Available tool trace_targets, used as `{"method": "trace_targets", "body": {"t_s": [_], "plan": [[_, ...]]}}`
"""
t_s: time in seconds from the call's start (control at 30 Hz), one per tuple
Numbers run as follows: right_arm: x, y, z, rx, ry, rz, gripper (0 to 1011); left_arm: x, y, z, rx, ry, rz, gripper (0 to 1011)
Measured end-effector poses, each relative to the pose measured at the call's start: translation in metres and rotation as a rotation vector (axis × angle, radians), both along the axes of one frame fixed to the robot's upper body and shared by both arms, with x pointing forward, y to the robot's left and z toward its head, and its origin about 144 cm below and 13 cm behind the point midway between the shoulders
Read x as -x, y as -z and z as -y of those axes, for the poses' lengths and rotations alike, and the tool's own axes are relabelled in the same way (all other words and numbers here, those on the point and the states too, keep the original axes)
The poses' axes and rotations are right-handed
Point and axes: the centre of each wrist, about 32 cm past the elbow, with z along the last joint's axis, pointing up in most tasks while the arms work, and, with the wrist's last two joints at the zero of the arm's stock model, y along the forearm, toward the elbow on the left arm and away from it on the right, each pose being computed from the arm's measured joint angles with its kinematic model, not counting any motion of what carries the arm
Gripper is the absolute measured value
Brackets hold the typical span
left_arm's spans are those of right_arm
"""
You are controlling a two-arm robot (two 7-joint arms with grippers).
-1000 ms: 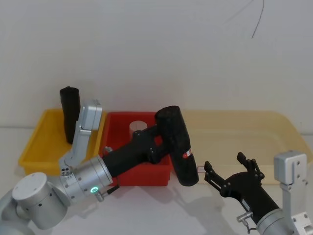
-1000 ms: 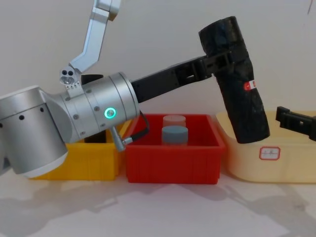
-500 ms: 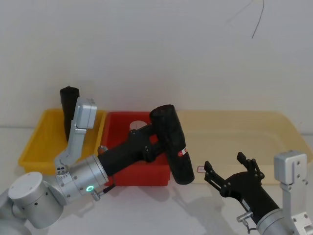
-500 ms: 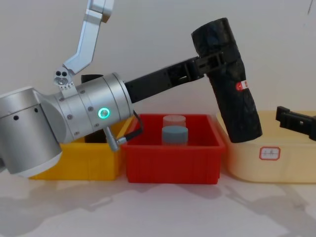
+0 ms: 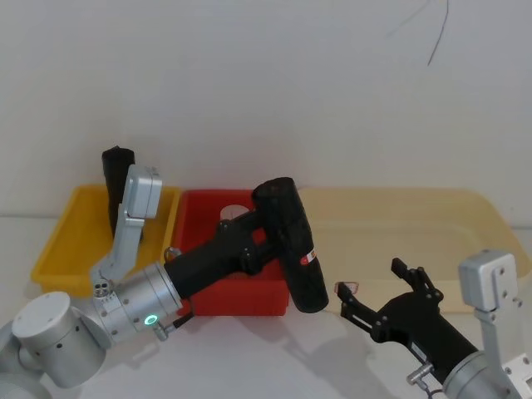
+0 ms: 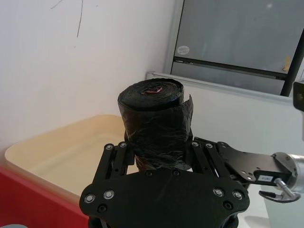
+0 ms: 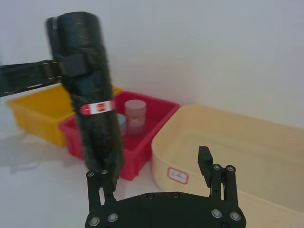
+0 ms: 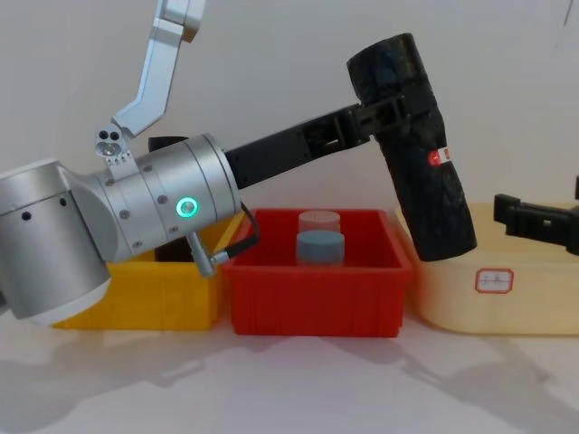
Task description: Pick up the garbage bag with the one hand and transfer it to the other hand.
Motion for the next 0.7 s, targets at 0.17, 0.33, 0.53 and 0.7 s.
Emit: {"method": "trace_targets", "body": {"t_s": [0.17,0.33,0.53,0.7], "plan": [[0.002,-0.008,0.002,0.030,-0.050,-0.010,1000,0.000,0.000,0.000,0.000,0.000,0.000,523],[0.003,-0.020,0.003,0.063,-0.118,-0.019,1000,0.000,0.000,-0.001,0.000,-0.001,0.000,523],[0.003,-0.030,0.000,0.082,-0.176,-0.029,1000,0.000,0.000,-0.001,0.000,-0.001,0.000,523],[0.002,-0.038,-0.004,0.090,-0.222,-0.032,1000,0.000,0.000,-0.001,0.000,-0.002,0.000,523]]}}
